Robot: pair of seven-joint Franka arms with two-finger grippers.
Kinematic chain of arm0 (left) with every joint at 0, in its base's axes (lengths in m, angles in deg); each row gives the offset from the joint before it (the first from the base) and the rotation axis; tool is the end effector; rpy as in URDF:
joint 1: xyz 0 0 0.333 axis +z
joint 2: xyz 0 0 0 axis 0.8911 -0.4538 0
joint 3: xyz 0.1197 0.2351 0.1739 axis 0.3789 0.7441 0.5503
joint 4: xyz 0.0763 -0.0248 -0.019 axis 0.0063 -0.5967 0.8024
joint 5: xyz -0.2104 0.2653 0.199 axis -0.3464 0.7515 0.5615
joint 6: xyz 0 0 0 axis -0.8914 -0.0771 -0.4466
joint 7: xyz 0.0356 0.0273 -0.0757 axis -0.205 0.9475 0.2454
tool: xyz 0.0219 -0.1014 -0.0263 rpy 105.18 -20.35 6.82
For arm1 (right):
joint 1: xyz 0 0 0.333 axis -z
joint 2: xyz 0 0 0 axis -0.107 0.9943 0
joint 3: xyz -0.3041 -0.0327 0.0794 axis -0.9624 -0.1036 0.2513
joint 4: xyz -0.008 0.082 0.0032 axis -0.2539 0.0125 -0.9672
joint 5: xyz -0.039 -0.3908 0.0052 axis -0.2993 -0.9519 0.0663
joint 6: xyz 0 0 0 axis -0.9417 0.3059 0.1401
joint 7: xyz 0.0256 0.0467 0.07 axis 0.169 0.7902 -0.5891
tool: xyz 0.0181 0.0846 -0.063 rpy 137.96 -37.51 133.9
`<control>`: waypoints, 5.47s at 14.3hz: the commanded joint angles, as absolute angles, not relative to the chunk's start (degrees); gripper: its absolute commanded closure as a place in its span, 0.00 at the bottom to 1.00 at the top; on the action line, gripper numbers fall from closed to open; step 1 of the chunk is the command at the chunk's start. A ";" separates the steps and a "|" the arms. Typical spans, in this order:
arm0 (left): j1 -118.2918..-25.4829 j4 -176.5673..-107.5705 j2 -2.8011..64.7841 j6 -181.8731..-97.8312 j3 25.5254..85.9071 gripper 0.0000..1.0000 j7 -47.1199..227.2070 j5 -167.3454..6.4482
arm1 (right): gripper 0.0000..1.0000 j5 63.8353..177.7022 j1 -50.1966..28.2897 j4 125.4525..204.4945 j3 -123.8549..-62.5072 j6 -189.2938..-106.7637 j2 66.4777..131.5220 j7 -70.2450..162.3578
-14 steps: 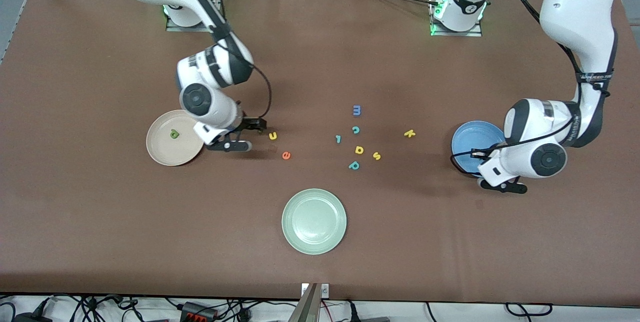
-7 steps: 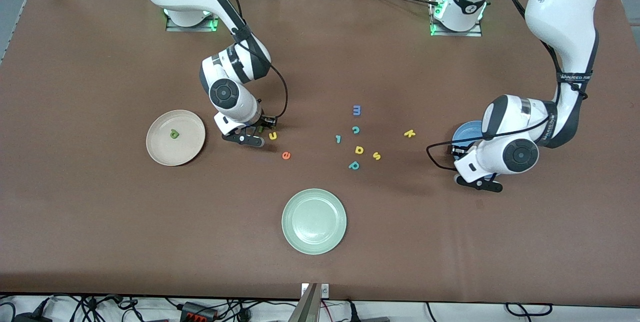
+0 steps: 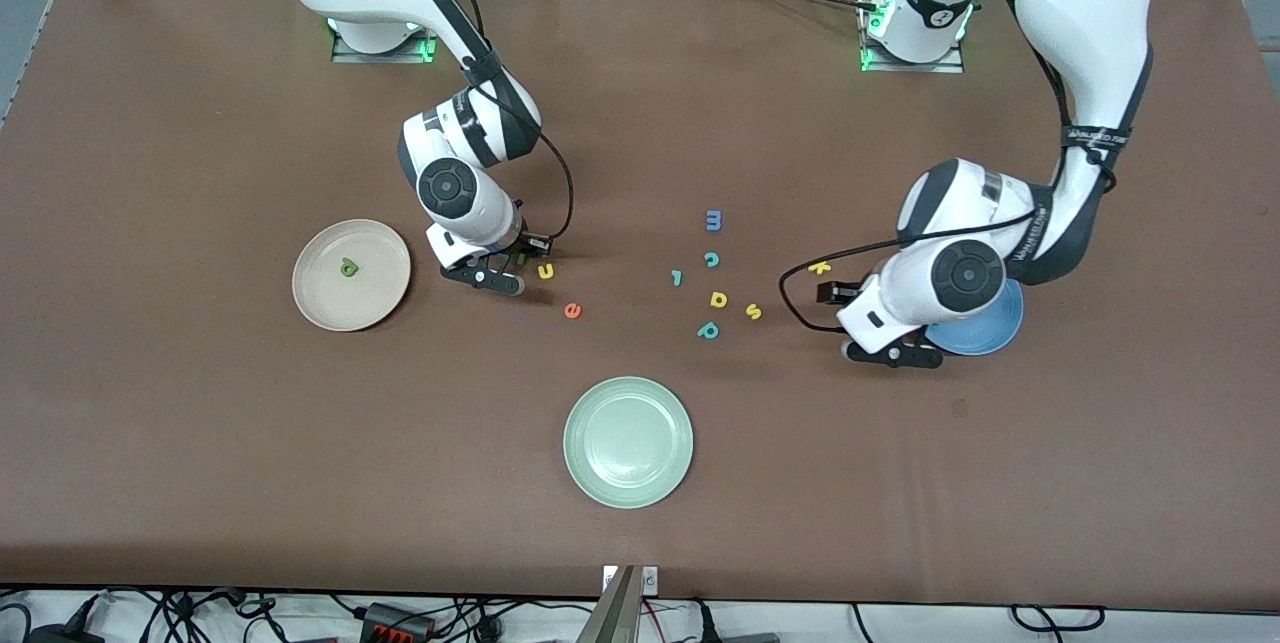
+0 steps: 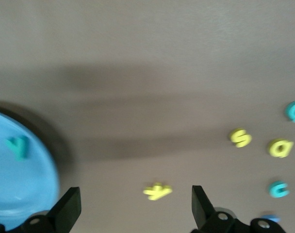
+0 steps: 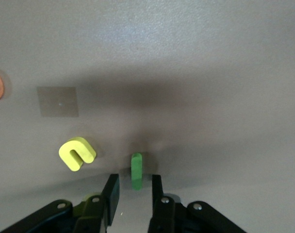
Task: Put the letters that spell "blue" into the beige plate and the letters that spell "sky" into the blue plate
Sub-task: 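Grasp the green i with the right gripper while the left reaches yellow s, then drop the green i on the beige plate while the left grasps yellow s, then grasp the yellow n with the right gripper while the left drops s on blue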
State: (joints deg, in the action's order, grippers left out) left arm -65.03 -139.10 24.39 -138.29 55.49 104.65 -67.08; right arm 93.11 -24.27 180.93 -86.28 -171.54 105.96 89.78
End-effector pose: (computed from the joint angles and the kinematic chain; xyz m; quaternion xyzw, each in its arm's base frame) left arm 0.6185 -0.2049 0.2712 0.9933 -0.0004 -0.1146 0.0144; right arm 0.5042 0.3139 0.1791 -0.9891 0.1243 0.0778 0.0139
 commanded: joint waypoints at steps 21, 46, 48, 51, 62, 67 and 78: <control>-68.64 -134.29 15.48 -144.94 56.11 0.00 134.55 -70.07 | 1.00 92.80 -6.34 185.91 -89.48 -158.00 97.07 63.85; -74.53 -135.26 11.70 -152.68 56.02 0.98 144.33 -66.10 | 0.00 92.80 -27.76 161.67 -91.07 -157.39 112.17 59.70; -73.65 -134.91 13.27 -151.72 56.11 0.98 144.59 -66.10 | 0.21 92.71 -28.31 161.49 -91.25 -159.13 113.50 60.40; -70.14 -132.89 16.44 -142.95 55.76 0.97 136.46 -65.39 | 0.26 92.54 -29.97 161.49 -91.33 -159.76 114.73 60.41; -55.55 -131.30 25.94 -127.38 56.02 0.97 97.40 -65.22 | 0.49 91.92 -31.03 162.37 -91.34 -159.15 116.23 63.66; -49.40 -134.37 26.03 -124.37 55.94 0.99 91.88 -63.20 | 0.80 91.92 -30.86 162.37 -91.34 -159.06 116.32 63.04; -45.87 -160.73 30.78 -149.60 56.11 0.92 90.97 -60.39 | 0.95 91.57 -20.06 162.54 -96.95 -143.35 106.05 55.86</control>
